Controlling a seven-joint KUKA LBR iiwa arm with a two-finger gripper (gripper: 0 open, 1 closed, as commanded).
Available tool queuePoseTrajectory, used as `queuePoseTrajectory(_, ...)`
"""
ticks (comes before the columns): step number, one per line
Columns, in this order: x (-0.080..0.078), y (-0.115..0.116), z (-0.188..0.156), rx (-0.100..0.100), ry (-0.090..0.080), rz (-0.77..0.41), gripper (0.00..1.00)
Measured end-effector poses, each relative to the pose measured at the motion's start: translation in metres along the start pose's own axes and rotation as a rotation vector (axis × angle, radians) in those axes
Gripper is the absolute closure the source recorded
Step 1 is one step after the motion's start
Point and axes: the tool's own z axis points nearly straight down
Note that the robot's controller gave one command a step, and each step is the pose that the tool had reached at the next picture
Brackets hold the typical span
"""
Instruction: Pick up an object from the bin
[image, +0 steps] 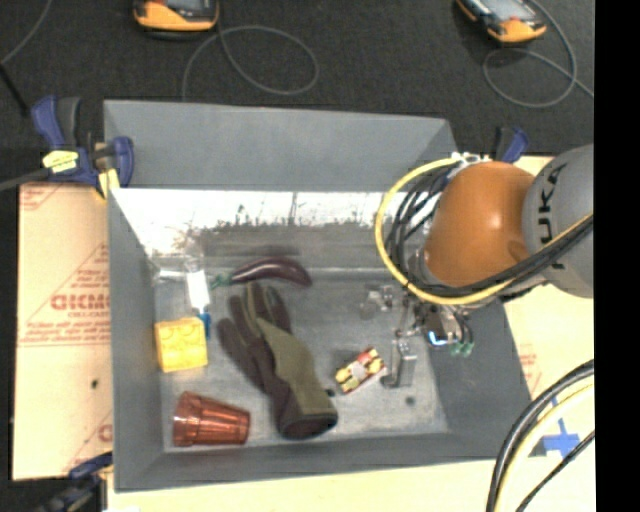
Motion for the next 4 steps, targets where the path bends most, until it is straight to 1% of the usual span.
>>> queuePoseTrajectory(1,0.009,-0.010,0.007,-0.004,-0.005,0.174,0.00)
queuePoseTrajectory(2,0.005,-0.012,0.025,-0.002,-0.004,0.251,0.00)
queuePoseTrajectory(3,0.031,-0.015,0.080,-0.004,-0.021,0.204,1.00)
queuePoseTrajectory(4,0.031,-0.015,0.080,-0.003,-0.021,0.202,1.00)
